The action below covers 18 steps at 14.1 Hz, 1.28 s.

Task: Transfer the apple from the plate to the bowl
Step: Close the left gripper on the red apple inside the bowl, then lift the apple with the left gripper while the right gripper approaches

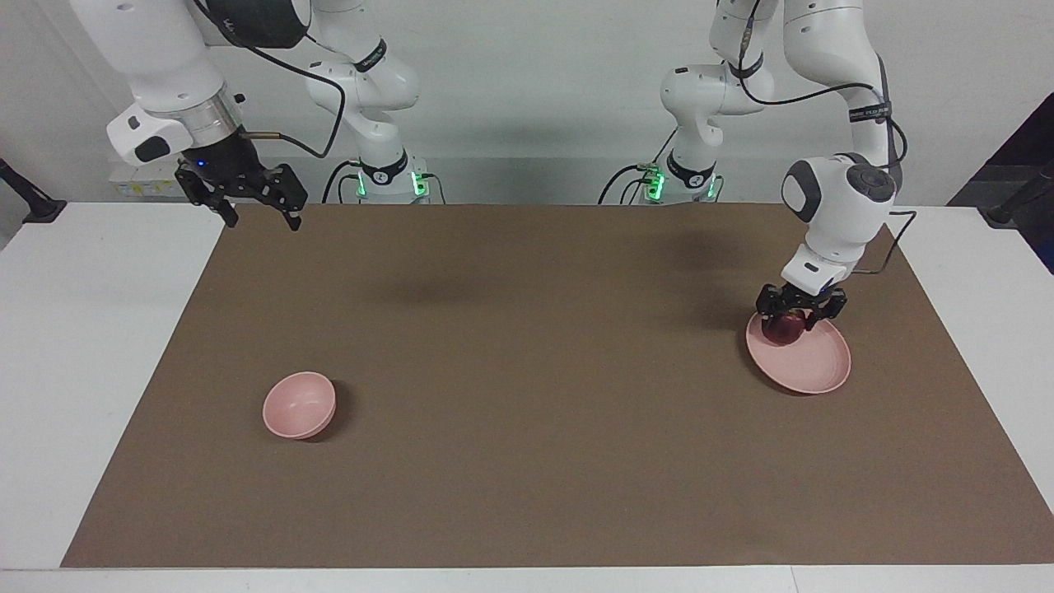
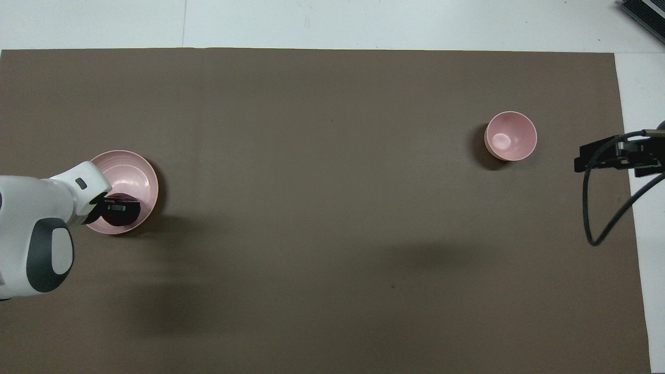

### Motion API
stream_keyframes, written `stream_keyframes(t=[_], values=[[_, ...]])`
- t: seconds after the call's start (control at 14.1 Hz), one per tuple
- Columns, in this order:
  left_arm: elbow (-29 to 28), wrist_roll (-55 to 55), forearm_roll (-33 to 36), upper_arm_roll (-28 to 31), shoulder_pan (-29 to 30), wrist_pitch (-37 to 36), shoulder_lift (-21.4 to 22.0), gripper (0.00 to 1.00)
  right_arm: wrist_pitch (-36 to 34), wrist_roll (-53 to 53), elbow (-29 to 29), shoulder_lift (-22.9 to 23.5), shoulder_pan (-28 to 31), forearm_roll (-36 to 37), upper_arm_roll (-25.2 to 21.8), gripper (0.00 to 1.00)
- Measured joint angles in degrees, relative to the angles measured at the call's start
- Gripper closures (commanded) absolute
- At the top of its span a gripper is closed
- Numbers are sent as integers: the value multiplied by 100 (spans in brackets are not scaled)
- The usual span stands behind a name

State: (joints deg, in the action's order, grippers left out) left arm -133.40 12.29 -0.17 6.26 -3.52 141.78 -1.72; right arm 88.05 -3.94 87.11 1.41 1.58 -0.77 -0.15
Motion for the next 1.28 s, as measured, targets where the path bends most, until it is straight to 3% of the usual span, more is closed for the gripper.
stream_keyframes(t=[0.07, 0.14, 0.57, 0.85, 1.07, 1.28], values=[[0, 0, 0, 0, 0, -23, 5, 94, 0, 0, 0, 0, 0, 0, 0, 0], [1, 0, 0, 0, 0, -55, 11, 100, 0, 0, 0, 0, 0, 0, 0, 0], [132, 0, 0, -2, 1, -148, 17, 100, -6, 0, 3, 0, 13, 0, -10, 0], [800, 3, -70, -54, -2, -1335, 122, 100, -6, -5, 6, 0, -17, -3, 27, 0], [1483, 30, -1080, -117, -20, -2300, 216, 100, -40, -491, 55, -2, -49, -167, 28, 0], [1767, 44, -1801, -167, -42, -2629, 234, 100, -142, -1390, 208, -2, -155, -662, 39, 0]])
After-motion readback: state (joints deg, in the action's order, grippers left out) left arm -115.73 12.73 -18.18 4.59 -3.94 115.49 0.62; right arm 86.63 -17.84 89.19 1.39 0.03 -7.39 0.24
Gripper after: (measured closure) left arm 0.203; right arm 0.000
